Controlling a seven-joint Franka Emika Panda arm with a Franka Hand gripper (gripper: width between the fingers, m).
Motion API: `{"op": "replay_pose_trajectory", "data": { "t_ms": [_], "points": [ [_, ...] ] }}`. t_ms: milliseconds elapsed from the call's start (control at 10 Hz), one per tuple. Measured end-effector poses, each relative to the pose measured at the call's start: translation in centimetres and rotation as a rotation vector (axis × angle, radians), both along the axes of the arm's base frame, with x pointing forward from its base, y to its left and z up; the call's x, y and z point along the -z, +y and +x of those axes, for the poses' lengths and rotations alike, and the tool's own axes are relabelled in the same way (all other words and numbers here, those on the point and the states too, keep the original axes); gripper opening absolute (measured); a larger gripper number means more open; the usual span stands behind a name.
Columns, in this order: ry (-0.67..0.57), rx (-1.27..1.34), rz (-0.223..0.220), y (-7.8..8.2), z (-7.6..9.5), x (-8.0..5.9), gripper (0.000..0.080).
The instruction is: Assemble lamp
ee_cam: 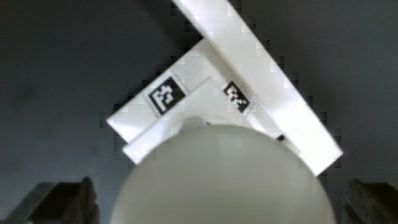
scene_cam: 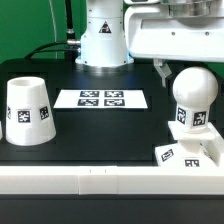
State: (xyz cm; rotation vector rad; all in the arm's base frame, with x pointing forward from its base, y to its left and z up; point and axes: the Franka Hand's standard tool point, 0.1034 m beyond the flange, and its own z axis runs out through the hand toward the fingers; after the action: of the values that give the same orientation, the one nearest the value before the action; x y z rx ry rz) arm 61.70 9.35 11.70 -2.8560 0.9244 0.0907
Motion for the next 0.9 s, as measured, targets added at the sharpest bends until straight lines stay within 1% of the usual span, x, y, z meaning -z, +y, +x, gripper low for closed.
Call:
{"op": "replay_pose_trajectory", "data": {
  "t_ms": [300, 500, 900],
  "points": [
    [-0.031, -0.21, -0.002, -0.04, -0.02, 0.04, 0.0699],
    [-0.059, -0.446, -0.032, -0.04, -0.04, 0.07, 0.0699],
    [-0.142, -0.906, -0.066, -0.03, 0.6, -0.06, 0.0699]
  ]
}}
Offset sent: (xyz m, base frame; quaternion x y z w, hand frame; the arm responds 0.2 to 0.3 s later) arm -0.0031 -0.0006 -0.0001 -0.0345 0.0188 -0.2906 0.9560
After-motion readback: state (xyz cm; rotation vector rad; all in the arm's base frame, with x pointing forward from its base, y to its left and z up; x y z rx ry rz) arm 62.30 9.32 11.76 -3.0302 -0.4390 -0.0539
